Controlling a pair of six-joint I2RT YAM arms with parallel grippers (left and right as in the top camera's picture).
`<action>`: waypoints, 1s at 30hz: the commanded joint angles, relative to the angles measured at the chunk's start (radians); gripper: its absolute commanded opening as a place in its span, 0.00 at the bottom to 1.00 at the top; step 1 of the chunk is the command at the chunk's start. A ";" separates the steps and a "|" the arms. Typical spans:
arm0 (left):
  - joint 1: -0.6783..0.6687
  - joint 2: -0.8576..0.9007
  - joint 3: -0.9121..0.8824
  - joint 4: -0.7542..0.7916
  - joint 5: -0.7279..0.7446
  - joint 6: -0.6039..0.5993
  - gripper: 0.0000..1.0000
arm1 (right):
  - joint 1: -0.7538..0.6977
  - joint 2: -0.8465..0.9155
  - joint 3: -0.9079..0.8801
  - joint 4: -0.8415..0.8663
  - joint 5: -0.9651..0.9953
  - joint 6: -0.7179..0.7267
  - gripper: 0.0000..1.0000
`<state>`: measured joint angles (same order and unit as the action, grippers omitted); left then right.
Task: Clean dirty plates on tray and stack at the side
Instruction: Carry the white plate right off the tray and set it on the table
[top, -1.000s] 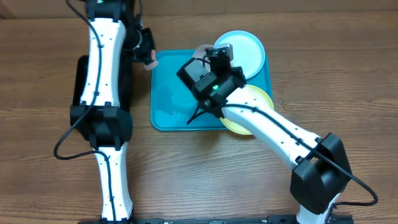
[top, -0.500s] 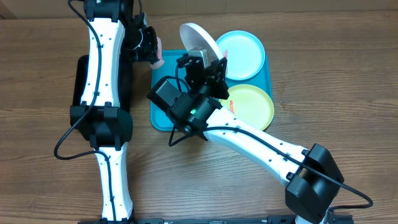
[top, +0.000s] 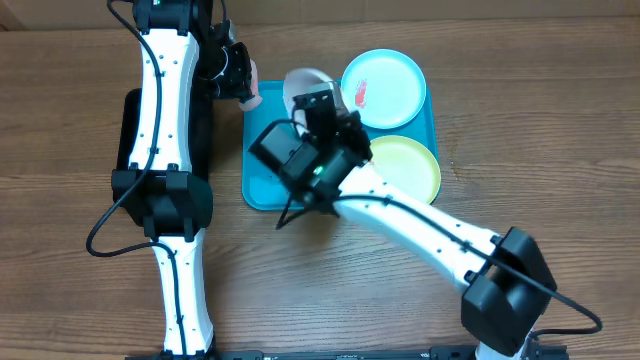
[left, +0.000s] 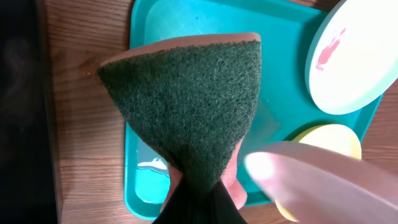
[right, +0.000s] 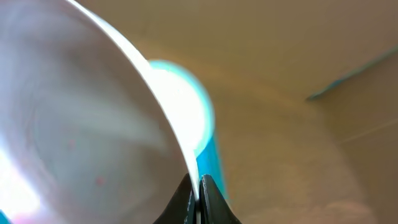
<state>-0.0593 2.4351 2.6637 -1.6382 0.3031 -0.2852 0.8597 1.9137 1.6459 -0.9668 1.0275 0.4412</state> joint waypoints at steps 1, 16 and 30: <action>-0.014 -0.010 0.029 0.000 -0.025 0.016 0.04 | -0.093 -0.067 0.006 -0.028 -0.375 0.035 0.04; -0.070 -0.010 0.028 0.001 -0.046 0.015 0.04 | -0.765 -0.199 0.004 -0.178 -1.324 -0.114 0.04; -0.127 -0.010 0.028 0.002 -0.157 -0.011 0.04 | -1.240 -0.195 -0.274 0.023 -1.177 -0.131 0.04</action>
<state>-0.1822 2.4351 2.6637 -1.6382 0.1749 -0.2859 -0.3504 1.7355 1.4445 -0.9863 -0.1623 0.3138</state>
